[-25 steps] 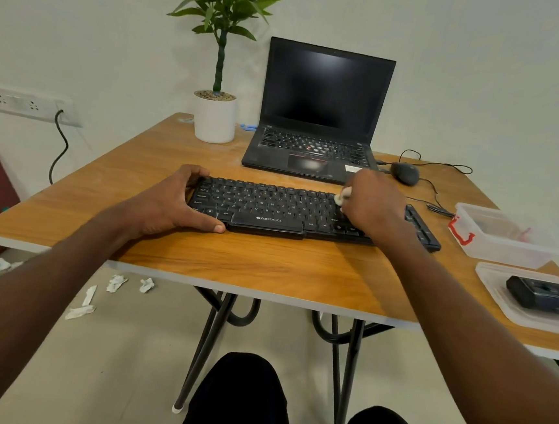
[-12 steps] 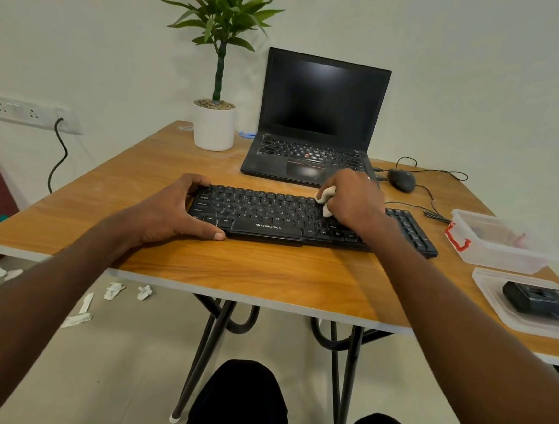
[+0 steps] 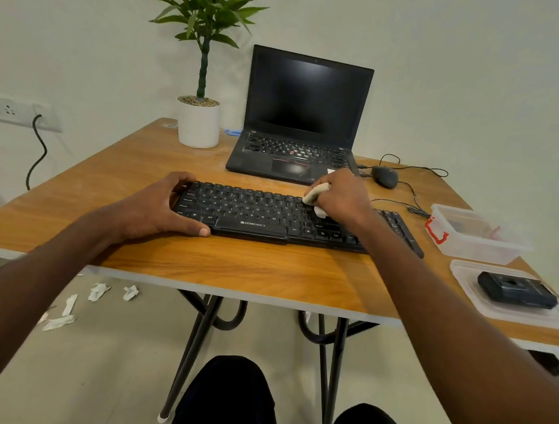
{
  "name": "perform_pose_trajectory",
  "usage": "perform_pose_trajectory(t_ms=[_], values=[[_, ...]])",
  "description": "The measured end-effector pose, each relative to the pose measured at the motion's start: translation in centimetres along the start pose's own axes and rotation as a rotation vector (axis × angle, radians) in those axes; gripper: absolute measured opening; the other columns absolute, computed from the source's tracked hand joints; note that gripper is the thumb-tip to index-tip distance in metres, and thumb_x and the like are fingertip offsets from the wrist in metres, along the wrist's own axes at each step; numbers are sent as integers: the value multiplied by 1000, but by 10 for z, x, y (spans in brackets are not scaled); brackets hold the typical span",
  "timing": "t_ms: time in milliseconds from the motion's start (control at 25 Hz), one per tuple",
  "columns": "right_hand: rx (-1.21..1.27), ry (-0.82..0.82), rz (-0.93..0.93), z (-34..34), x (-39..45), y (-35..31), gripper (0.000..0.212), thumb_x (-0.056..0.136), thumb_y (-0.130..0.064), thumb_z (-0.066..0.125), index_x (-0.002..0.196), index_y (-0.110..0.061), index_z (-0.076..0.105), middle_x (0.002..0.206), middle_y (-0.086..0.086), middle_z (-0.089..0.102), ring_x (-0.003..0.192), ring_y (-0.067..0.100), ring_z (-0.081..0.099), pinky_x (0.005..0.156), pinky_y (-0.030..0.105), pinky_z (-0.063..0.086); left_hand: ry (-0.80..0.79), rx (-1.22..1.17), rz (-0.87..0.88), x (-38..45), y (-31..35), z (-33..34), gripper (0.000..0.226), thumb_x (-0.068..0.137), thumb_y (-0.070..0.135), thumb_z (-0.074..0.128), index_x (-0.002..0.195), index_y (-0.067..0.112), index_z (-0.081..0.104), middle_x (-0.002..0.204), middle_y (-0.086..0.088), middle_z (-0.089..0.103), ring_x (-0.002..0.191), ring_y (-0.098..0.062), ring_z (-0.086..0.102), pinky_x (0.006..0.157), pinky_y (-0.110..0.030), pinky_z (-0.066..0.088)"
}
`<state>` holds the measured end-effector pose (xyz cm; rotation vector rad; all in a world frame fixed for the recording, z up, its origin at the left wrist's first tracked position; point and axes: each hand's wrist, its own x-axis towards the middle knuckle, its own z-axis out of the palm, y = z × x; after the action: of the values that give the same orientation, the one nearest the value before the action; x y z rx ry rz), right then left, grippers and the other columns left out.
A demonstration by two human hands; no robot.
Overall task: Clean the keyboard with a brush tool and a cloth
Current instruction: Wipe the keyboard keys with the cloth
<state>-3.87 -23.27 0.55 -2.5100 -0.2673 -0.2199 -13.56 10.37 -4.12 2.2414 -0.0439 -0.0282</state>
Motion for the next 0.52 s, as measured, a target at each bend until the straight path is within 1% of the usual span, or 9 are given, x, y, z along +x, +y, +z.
perform_pose_trajectory(t_ms=[80,120,160,200,280,320,400,480,520], values=[[183,-84,2,-2,-7,0,24,92,-1,71,108,-16,81,102,0,74,92,10,66,70,22,55,-15,38,-18,3,1,0,140,38,79,90,158,46,25,165,-2,34,139,-19,40,112,-39,40],[219,-99,-10,-6,-11,3,25,92,1,70,106,-17,81,102,-1,74,91,8,65,68,18,52,-23,56,-26,5,3,1,147,37,81,89,162,43,22,167,-3,32,143,-22,40,114,-41,39],[195,-64,-31,-10,-13,9,25,92,0,70,105,-18,81,102,-2,74,90,8,65,68,18,51,-25,68,-26,6,4,2,151,37,82,89,164,41,19,168,-3,31,145,-25,39,115,-42,39],[96,-3,-47,-14,-14,13,23,92,-4,71,105,-20,81,103,-1,75,91,9,66,70,22,54,-16,70,-24,6,4,3,151,37,81,90,164,41,19,168,-3,31,146,-25,38,114,-41,38],[-212,116,-36,-17,-15,22,20,92,-15,73,109,-22,79,107,2,75,95,16,67,79,36,60,5,65,-24,5,3,3,149,37,79,91,163,42,21,167,-2,32,140,-19,38,111,-39,38],[-283,145,-8,-17,-15,25,22,91,-18,74,113,-22,77,110,4,74,97,19,67,81,40,61,8,62,-22,5,2,3,146,37,78,91,161,44,23,166,-1,33,136,-16,38,110,-38,39],[-225,136,-25,-14,-14,22,26,91,-17,75,116,-20,75,112,3,73,100,19,67,83,39,61,5,51,-17,4,1,3,138,35,80,93,152,53,26,165,-1,35,134,-14,38,110,-39,40],[-39,80,-56,-14,-18,14,24,90,-10,74,111,-19,78,110,2,75,101,16,67,86,38,61,7,50,-16,3,2,2,132,34,80,93,144,57,25,164,1,36,135,-15,40,109,-39,41],[37,81,-52,-15,-20,13,25,89,-7,72,110,-19,79,109,2,75,99,15,68,86,39,61,9,51,-14,3,1,2,131,34,80,93,143,57,25,163,1,37,136,-15,41,108,-38,41]])
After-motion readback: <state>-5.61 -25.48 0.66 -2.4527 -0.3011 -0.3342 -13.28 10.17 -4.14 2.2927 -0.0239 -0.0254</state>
